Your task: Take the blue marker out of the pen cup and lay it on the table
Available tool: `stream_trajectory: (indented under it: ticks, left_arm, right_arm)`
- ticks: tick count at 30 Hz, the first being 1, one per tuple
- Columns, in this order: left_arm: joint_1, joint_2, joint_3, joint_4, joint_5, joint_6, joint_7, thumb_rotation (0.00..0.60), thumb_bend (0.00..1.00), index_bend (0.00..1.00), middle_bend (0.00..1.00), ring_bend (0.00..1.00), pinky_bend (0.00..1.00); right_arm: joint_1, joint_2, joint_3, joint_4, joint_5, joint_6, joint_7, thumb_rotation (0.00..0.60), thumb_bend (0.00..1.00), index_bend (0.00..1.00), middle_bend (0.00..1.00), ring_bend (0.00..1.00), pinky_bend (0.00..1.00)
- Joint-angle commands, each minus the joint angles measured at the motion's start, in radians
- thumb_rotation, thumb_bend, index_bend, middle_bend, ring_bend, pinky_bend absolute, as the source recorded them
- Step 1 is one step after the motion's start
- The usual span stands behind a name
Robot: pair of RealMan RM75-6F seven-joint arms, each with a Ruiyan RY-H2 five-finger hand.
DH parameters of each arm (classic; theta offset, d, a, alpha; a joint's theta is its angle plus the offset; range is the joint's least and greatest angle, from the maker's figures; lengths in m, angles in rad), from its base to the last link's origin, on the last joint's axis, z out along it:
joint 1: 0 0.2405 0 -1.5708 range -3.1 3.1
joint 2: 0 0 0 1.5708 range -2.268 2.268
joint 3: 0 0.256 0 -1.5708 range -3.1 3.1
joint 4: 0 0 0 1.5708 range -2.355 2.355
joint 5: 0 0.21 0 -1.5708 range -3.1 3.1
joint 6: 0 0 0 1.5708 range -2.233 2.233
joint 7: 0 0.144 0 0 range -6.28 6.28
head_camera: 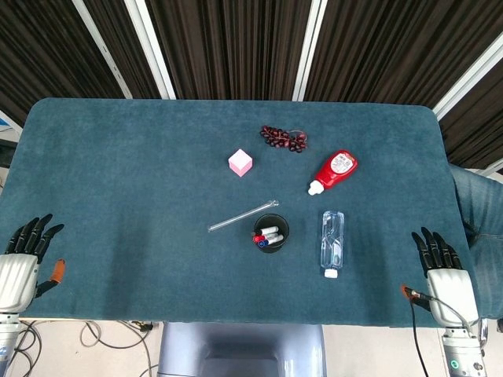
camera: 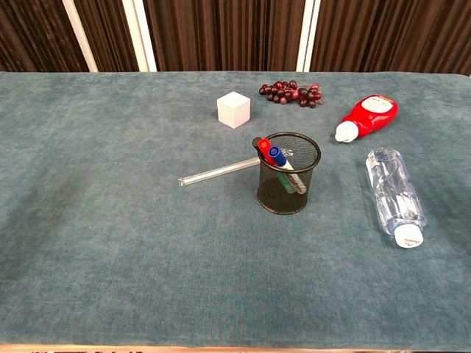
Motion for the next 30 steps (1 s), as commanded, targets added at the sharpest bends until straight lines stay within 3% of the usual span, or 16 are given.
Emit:
stream_trajectory:
  ticks: [1,3,5,7,11,17,25,30]
  left_arm:
    - [0.001,0.000,-0.001,-0.001,-0.004,-0.001,0.001,0.600,0.44,0.16,0.03,0.03,0.11]
    - [0.001,0.002,-0.002,-0.004,-0.009,-0.003,-0.001,0.600,0.44,0.16,0.03,0.03,0.11]
    - [0.001,0.001,-0.004,-0.006,-0.015,-0.004,0.002,0.600,0.44,0.16,0.03,0.03,0.11]
    - [0.001,0.000,-0.004,-0.008,-0.018,-0.006,0.006,0.600,0.44,0.16,0.03,0.03,0.11]
    - [0.001,-0.003,-0.005,-0.007,-0.019,-0.007,0.013,0.600,0.44,0.16,0.03,0.03,0.11]
    - [0.002,-0.002,-0.007,-0.013,-0.029,-0.012,0.012,0.600,0.44,0.16,0.03,0.03,0.11]
    - [0.002,0.001,-0.008,-0.020,-0.041,-0.020,0.009,0.600,0.44,0.16,0.03,0.03,0.11]
    - [0.002,0.002,-0.009,-0.025,-0.046,-0.024,0.009,0.600,0.44,0.16,0.03,0.03,0.11]
  right_arm:
    - [0.000,0.002,-0.002,-0.005,0.001,-0.003,0.004,0.600,0.20,0.00,0.00,0.00,0.17]
    - [0.001,0.002,-0.006,-0.015,0.003,-0.011,0.021,0.600,0.20,0.00,0.00,0.00,0.17]
    - [0.012,0.001,-0.016,-0.059,-0.009,-0.032,0.164,0.600,0.19,0.00,0.00,0.00,0.17]
    - [0.022,-0.004,-0.010,-0.050,-0.018,-0.035,0.220,0.600,0.19,0.00,0.00,0.00,0.17]
    - [0.048,-0.027,0.001,-0.040,-0.025,-0.057,0.248,0.600,0.19,0.01,0.00,0.00,0.17]
    - [0.102,-0.063,0.021,-0.108,0.021,-0.145,0.352,0.600,0.19,0.07,0.00,0.00,0.17]
    - [0.154,-0.129,0.046,-0.150,0.063,-0.211,0.336,0.600,0.23,0.19,0.00,0.00,0.17]
    - [0.208,-0.225,0.079,-0.140,0.092,-0.252,0.252,0.600,0.26,0.29,0.00,0.00,0.17]
